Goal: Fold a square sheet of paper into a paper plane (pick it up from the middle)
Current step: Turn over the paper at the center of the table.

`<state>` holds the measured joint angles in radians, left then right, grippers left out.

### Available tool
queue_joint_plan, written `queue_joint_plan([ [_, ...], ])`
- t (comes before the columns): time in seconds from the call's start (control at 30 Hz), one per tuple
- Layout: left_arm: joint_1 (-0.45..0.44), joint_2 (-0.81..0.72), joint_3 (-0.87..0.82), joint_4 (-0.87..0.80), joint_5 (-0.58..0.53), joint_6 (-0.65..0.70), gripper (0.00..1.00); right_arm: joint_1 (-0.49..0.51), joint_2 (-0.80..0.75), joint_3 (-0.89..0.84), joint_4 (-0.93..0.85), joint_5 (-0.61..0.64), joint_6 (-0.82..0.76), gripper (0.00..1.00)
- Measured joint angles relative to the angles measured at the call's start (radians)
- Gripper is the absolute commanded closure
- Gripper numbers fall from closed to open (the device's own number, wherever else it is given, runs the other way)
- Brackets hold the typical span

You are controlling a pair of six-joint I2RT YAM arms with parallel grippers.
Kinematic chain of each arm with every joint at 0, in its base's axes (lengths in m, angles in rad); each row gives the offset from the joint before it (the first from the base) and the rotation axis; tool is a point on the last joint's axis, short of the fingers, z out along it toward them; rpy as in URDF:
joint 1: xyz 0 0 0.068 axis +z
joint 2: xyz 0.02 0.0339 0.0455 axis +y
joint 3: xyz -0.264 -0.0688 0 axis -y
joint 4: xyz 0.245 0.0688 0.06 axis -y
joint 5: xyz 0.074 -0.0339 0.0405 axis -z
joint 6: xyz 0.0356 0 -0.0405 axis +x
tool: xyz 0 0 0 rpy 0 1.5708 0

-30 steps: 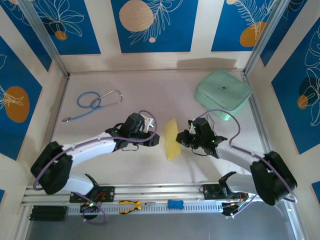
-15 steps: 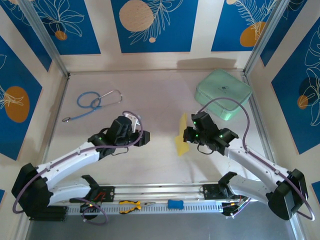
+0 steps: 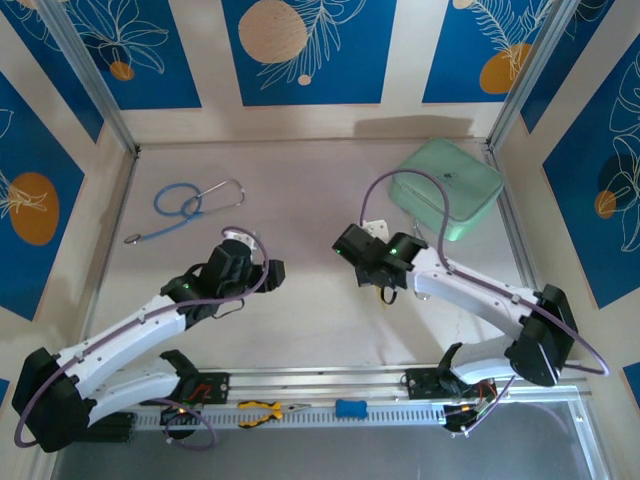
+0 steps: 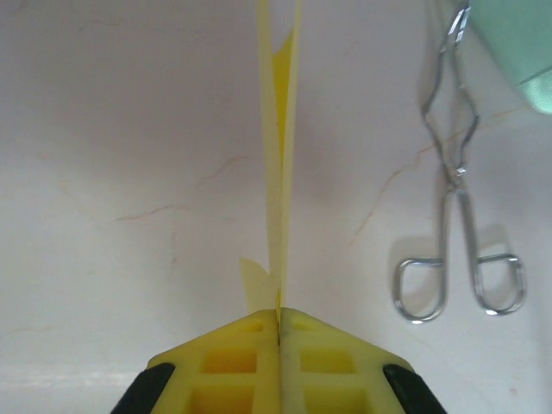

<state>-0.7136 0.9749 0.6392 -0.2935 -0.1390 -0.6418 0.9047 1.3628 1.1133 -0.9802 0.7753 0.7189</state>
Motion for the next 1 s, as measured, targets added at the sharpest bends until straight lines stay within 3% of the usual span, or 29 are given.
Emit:
queue_joint_plan([
  [0.23,0.018,-0.061,-0.004,-0.097,-0.128,-0.05,0.2,0.039,0.164,0.066,-0.054,0.092,-0.004,0.96],
  [0.53,0.044,-0.153,-0.014,-0.212,-0.256,-0.117,0.18,0.119,0.429,0.185,-0.087,0.114,0.008,0.94],
  [0.9,0.049,-0.211,-0.023,-0.252,-0.298,-0.139,0.17,0.166,0.591,0.317,-0.018,-0.01,-0.012,0.84],
  [1.0,0.049,-0.211,-0.024,-0.254,-0.299,-0.139,0.15,0.15,0.589,0.318,0.04,-0.095,-0.024,0.72],
])
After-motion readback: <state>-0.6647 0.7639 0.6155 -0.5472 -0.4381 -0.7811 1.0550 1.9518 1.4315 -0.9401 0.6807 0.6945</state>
